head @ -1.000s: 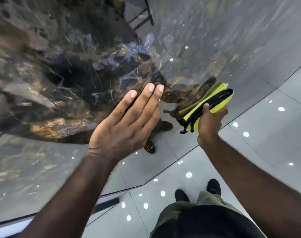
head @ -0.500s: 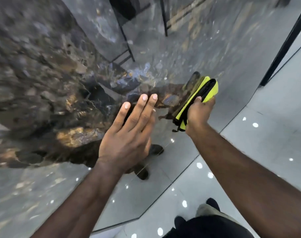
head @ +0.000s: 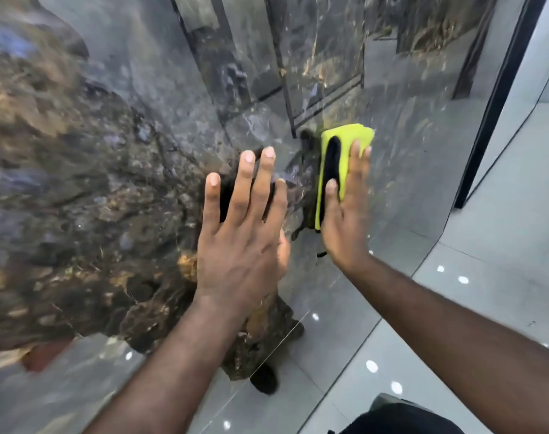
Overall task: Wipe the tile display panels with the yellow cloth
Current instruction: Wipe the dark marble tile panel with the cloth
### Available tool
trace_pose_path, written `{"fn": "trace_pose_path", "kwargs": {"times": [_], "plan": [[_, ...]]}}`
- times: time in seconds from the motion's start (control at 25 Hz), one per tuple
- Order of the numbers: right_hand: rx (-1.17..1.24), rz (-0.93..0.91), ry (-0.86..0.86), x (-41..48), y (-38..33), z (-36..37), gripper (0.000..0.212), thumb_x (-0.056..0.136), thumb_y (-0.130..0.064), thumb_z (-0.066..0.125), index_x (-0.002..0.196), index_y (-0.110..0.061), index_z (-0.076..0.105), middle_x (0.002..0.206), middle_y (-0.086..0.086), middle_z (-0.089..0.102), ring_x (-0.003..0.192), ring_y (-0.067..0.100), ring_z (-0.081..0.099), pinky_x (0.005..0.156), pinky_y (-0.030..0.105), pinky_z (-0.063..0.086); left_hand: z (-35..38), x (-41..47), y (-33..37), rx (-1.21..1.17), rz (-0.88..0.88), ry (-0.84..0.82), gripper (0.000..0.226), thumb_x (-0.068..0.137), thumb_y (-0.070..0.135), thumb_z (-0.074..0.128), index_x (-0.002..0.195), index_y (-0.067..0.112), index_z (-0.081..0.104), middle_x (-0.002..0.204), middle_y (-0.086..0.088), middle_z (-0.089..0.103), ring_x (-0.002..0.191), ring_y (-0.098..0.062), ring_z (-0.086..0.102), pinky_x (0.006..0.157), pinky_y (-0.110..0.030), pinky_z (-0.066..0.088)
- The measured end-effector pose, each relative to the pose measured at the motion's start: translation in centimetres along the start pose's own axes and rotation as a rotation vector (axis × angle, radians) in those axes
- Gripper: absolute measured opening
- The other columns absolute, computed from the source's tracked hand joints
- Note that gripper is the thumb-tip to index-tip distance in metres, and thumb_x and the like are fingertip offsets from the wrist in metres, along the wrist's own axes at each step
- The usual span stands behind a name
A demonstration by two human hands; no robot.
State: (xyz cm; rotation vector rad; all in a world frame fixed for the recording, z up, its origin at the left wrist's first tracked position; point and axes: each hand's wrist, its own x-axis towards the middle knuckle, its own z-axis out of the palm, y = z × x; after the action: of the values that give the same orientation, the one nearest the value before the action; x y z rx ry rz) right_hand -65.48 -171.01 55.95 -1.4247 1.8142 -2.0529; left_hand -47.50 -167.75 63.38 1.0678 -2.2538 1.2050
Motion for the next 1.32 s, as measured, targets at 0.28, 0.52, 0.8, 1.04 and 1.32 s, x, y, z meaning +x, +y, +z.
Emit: {"fn": "trace_pose_path", "kwargs": {"times": [0.28,0.52,0.8,1.04,1.32], "plan": [[0.057,0.237,0.062,3.9,0.9,-0.8,0.063,0.114,-0.030,0.038,0.171,-0.027,0.010,0.179,0.000,0.004,0.164,0.012,0.005,0.130,0.024,0.016,1.1,1.2,0.3,0.010,0.050,-0.010,0.079,0.096,0.034,0.059,0.167,0.009,0.035,0.182,-0.013,0.002,0.168,-0.033,0.003,0.133,-0.060,-0.011],[0.134,0.371,0.072,5.5,6.5,-0.5,0.065,0.115,-0.031,0.035,0.171,-0.018,0.005,0.178,0.002,-0.005,0.164,0.019,-0.009,0.133,0.037,0.001,2.9,3.8,3.0,0.022,0.064,-0.012,0.075,0.100,0.033,0.053,0.168,0.006,0.033,0.182,-0.011,0.005,0.168,-0.031,0.004,0.133,-0.057,-0.013],[0.183,0.471,0.064,4.7,14.4,-0.8,0.068,0.113,-0.037,0.035,0.171,-0.017,0.004,0.179,0.003,-0.002,0.165,0.018,-0.007,0.134,0.043,0.002,6.0,6.7,7.5,0.010,0.132,-0.054,0.068,0.103,0.031,0.052,0.166,0.007,0.038,0.181,-0.009,0.017,0.166,-0.028,0.013,0.135,-0.052,-0.006],[0.183,0.519,-0.011,0.6,20.2,-1.5,0.066,0.116,-0.033,0.039,0.171,-0.025,0.003,0.176,-0.006,0.015,0.162,0.023,0.021,0.131,0.049,0.022,8.8,6.8,9.1,0.086,0.448,-0.036,0.068,0.105,0.029,0.059,0.163,-0.001,0.042,0.173,-0.015,0.037,0.159,-0.030,0.038,0.131,-0.049,0.031],[0.205,0.892,-0.021,-1.2,23.2,-2.2,0.064,0.115,-0.031,0.041,0.167,-0.045,0.005,0.160,-0.013,0.040,0.128,0.006,0.056,0.100,0.013,0.045,9.3,6.4,10.0,0.168,0.507,-0.127,0.071,0.104,0.035,0.058,0.161,-0.004,0.044,0.170,-0.017,0.041,0.157,-0.029,0.041,0.130,-0.048,0.030]]}}
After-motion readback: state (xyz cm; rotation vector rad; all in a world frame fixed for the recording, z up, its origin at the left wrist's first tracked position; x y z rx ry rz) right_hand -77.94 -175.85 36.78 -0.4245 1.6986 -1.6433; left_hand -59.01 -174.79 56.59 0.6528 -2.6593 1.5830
